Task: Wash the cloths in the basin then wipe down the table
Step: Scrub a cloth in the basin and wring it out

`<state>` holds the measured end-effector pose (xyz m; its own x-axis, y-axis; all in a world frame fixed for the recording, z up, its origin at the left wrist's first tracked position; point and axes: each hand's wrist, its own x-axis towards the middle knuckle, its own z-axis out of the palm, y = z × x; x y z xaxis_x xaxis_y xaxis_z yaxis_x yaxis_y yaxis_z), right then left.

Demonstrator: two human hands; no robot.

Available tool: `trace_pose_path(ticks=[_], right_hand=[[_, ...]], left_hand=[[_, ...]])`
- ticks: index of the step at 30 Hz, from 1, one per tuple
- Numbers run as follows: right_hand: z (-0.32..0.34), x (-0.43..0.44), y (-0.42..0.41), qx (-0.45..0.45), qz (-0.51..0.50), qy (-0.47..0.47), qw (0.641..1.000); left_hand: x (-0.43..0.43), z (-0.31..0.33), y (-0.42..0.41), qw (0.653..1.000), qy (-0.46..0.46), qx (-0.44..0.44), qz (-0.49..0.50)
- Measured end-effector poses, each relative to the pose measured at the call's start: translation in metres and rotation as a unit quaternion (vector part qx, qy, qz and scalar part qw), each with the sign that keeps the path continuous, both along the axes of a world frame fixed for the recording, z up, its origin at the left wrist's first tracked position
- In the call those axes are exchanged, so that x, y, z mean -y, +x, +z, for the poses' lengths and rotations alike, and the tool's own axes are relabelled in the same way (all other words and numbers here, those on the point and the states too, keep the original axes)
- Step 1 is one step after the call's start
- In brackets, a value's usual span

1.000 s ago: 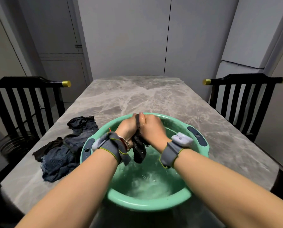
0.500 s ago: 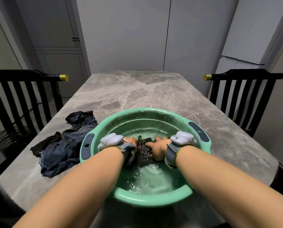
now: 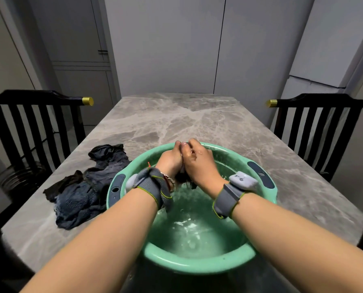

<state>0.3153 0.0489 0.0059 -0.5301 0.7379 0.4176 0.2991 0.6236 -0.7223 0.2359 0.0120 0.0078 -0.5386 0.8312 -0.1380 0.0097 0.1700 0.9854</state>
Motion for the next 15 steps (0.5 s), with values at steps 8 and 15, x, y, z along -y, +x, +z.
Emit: trace_pose_path(ticks=[8,15], right_hand=[[-0.024,-0.038,0.019,0.332,-0.041,-0.048,0.941],[-0.034,-0.020,0.026,0.614,0.055,-0.035,0.787]], left_hand=[[0.007,0.003,-0.007,0.948,-0.166,-0.271,-0.030],[0.017,-0.043,-0.008,0.836,-0.346,-0.416,-0.092]])
